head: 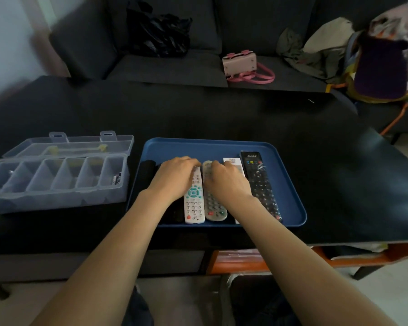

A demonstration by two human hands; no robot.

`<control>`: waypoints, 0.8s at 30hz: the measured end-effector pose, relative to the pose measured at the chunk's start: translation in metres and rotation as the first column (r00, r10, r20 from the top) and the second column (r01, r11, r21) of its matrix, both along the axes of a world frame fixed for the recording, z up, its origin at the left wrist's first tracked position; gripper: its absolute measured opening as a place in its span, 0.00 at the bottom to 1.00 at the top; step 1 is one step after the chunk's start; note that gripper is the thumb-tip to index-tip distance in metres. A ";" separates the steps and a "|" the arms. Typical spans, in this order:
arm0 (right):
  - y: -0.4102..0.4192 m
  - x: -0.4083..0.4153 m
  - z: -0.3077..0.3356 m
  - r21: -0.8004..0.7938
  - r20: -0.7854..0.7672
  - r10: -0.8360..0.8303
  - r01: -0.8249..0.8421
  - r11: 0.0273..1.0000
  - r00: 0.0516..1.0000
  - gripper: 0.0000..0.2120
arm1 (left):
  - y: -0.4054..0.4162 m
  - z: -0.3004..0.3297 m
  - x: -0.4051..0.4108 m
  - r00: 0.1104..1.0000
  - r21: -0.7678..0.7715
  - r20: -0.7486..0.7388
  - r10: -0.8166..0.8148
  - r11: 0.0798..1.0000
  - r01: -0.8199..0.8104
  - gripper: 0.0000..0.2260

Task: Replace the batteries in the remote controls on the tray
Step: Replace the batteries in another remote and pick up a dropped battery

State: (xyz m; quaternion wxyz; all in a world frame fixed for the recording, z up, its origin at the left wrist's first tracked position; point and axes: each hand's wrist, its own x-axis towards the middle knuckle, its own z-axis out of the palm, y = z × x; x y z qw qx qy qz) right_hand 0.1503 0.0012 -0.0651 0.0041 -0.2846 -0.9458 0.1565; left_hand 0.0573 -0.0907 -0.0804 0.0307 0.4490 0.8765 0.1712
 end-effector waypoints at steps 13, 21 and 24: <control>-0.013 -0.017 0.008 -0.077 0.099 -0.060 0.068 0.995 0.993 0.14 | -0.013 -0.005 -0.007 0.996 -0.107 -0.024 -0.085 0.991 0.082 0.21; -0.005 -0.018 0.008 -0.275 0.017 -0.161 0.160 0.948 0.987 0.12 | -0.013 -0.007 -0.010 0.997 -0.085 -0.028 -0.073 0.994 0.070 0.20; 0.008 -0.015 0.007 -0.513 -0.166 -0.321 0.197 0.835 0.932 0.14 | -0.011 -0.006 -0.011 0.999 -0.030 0.028 -0.026 0.999 0.026 0.17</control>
